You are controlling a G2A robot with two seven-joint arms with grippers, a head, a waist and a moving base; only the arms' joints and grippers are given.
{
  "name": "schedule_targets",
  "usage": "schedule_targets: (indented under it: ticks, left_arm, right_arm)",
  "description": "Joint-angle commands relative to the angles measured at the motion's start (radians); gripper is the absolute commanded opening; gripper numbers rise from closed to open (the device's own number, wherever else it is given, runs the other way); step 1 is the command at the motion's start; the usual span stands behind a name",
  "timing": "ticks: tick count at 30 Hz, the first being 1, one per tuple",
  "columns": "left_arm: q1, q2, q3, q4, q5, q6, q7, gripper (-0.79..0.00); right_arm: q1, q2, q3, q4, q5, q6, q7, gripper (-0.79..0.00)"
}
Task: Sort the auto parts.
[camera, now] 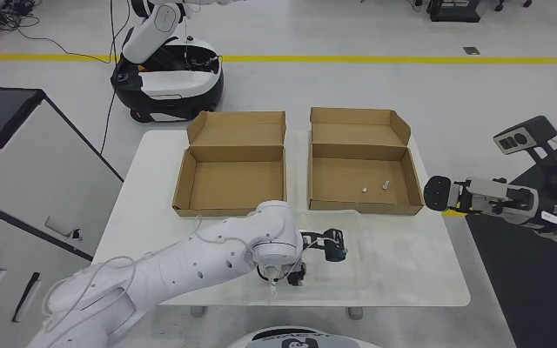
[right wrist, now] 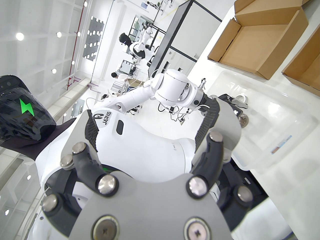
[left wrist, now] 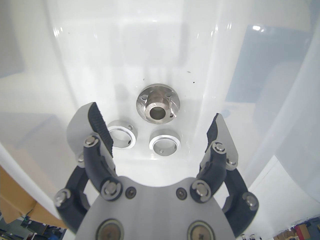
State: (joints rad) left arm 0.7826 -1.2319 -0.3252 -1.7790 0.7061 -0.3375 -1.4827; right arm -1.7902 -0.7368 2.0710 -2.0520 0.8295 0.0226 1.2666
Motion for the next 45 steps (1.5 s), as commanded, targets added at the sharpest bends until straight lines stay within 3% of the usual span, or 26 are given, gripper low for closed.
schedule_targets:
  ticks: [1, 5, 7, 28, 33, 45]
  left_arm:
    - [-0.009, -0.003, 0.009, 0.01, -0.005, 0.001, -0.001, -0.206]
    - [-0.024, -0.01, 0.03, 0.017, -0.015, 0.0, 0.001, -0.394]
    - [-0.031, -0.013, 0.045, 0.022, -0.021, 0.0, 0.0, -0.419]
    - [-0.057, -0.042, 0.082, 0.06, -0.002, 0.025, -0.025, -0.486]
    - [-0.063, -0.048, 0.089, 0.073, -0.006, 0.026, -0.026, -0.456]
    - [-0.069, -0.06, 0.099, 0.102, -0.009, 0.016, -0.015, -0.52]
  right_arm:
    - [0.0, 0.0, 0.0, 0.0, 0.0, 0.0, 0.0, 0.0]
    - [0.0, 0.0, 0.0, 0.0, 0.0, 0.0, 0.0, 0.0]
    - [0.0, 0.0, 0.0, 0.0, 0.0, 0.0, 0.0, 0.0]
    - [0.0, 0.0, 0.0, 0.0, 0.0, 0.0, 0.0, 0.0]
    - [0.0, 0.0, 0.0, 0.0, 0.0, 0.0, 0.0, 0.0]
    - [0.0, 0.0, 0.0, 0.0, 0.0, 0.0, 0.0, 0.0]
